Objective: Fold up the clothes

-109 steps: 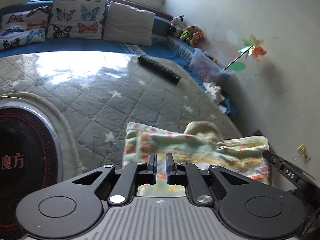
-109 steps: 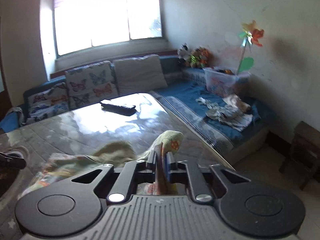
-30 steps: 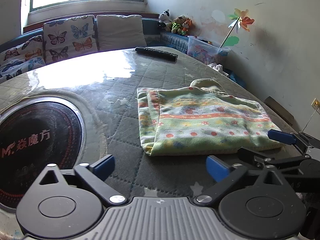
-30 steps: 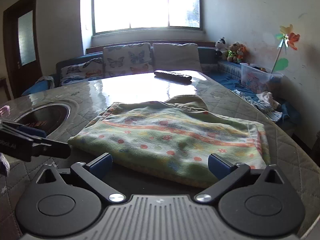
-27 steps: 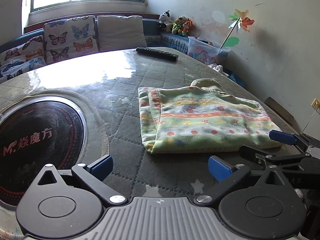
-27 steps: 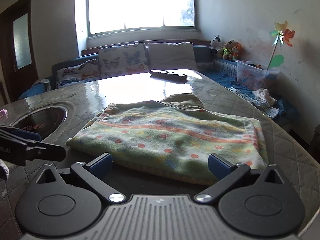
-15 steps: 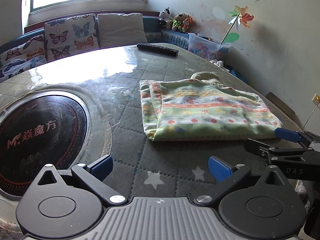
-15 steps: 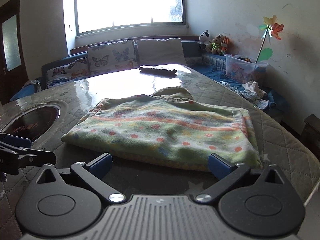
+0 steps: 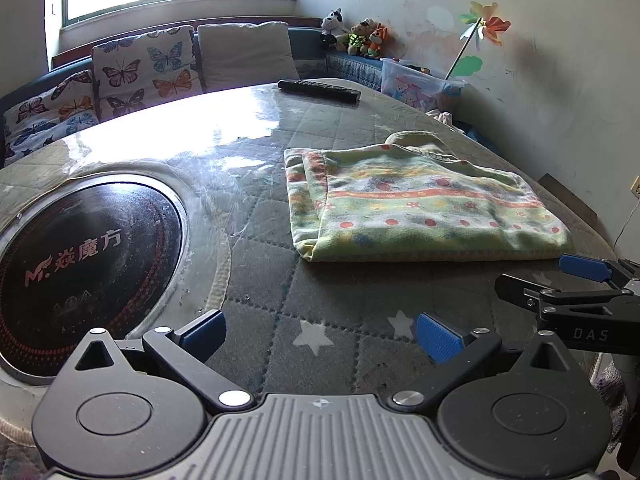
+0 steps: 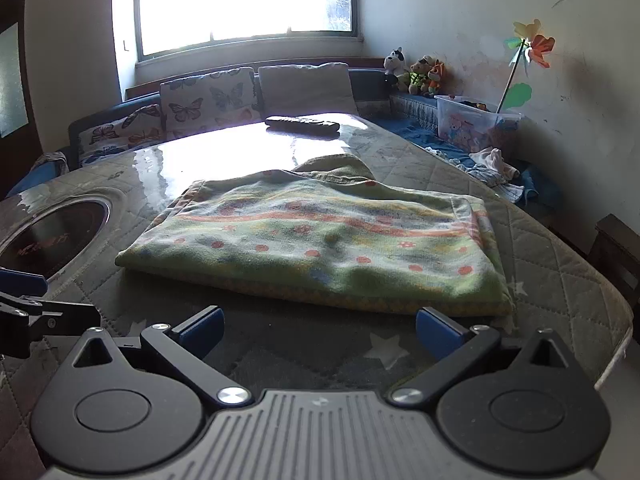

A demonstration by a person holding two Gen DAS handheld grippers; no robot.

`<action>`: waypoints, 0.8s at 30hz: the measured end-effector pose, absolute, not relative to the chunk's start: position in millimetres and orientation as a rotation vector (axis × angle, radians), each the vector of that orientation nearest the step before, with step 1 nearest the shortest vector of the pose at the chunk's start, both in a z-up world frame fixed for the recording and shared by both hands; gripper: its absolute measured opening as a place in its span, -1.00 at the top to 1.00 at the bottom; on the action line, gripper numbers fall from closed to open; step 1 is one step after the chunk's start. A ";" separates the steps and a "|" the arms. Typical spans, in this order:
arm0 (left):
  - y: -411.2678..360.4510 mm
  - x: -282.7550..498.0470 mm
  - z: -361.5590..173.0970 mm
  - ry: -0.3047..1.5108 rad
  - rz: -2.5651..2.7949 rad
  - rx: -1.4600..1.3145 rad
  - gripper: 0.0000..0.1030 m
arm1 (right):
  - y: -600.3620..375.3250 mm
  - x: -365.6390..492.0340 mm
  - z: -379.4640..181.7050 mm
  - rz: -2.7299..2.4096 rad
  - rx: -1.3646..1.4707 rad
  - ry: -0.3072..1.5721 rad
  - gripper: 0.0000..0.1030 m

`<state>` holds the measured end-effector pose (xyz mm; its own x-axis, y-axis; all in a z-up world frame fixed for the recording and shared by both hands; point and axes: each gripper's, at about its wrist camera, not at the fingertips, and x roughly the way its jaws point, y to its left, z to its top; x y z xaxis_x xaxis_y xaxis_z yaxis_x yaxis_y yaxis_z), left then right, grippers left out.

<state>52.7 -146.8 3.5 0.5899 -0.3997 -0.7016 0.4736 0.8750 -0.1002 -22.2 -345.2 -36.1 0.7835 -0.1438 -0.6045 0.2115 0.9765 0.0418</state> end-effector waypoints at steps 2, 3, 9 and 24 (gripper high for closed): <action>-147.3 51.3 4.1 0.789 -0.510 0.104 -1.00 | -345.3 -22.8 -36.3 -0.196 0.111 0.646 -1.00; -147.6 50.6 4.5 0.788 -0.510 0.104 -1.00 | -345.5 -23.3 -36.5 -0.198 0.113 0.647 -1.00; -149.9 47.3 5.1 0.791 -0.511 0.113 -1.00 | -345.5 -25.5 -34.9 -0.203 0.115 0.645 -1.00; -153.4 35.0 7.9 0.783 -0.521 0.135 -1.00 | -343.0 -30.0 -31.9 -0.205 0.121 0.639 -1.00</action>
